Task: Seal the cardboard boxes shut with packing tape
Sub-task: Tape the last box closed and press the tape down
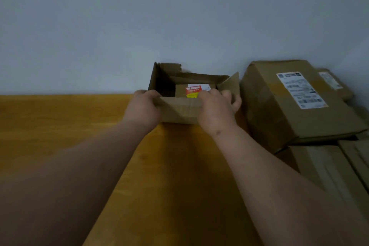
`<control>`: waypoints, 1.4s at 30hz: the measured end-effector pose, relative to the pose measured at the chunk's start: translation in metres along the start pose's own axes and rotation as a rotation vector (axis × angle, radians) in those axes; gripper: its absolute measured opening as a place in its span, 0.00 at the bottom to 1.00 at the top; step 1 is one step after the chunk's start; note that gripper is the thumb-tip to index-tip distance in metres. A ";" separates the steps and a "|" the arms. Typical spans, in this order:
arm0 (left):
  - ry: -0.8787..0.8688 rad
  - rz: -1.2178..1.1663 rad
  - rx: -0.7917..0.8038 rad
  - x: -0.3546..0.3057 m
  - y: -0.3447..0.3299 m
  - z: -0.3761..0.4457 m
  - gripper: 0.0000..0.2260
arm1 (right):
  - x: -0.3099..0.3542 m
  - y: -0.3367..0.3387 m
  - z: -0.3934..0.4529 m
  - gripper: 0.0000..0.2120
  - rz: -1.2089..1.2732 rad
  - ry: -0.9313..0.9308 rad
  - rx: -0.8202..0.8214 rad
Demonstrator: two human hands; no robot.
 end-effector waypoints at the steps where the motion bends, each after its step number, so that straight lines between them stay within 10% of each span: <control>1: -0.022 0.010 -0.010 0.003 0.003 -0.004 0.16 | 0.001 0.000 -0.007 0.15 0.012 0.003 -0.014; 7: -0.102 0.039 -0.010 0.024 0.041 -0.055 0.09 | 0.005 0.004 -0.084 0.08 0.143 0.038 -0.266; 10: -0.120 0.016 -0.049 0.046 0.066 -0.089 0.09 | 0.012 0.011 -0.133 0.20 0.317 -0.147 -0.444; 14: -0.115 -0.025 -0.062 0.078 0.092 -0.130 0.07 | 0.040 0.015 -0.183 0.45 0.956 -0.619 -0.213; 20: -0.129 0.004 -0.054 0.108 0.121 -0.204 0.06 | 0.107 0.012 -0.227 0.64 1.321 -0.824 0.135; 29: -0.019 0.035 0.030 0.158 0.172 -0.333 0.27 | 0.180 0.008 -0.277 0.31 1.472 -0.875 0.138; 36: 0.137 -0.403 -0.349 0.237 0.271 -0.372 0.34 | 0.269 0.044 -0.310 0.19 1.301 -0.596 0.224; 42: 0.320 -0.568 -0.101 0.311 0.364 -0.390 0.34 | 0.377 0.043 -0.335 0.24 1.091 -0.338 0.308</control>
Point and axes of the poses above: each hand's wrist, its own z-axis towards the middle knuckle, its own y-axis out of the back of the hand, x = y × z, the point moved 1 cm from there along z, towards the middle knuckle, and after that the axes turned 4 degrees about -x, right-handed, at the moved point
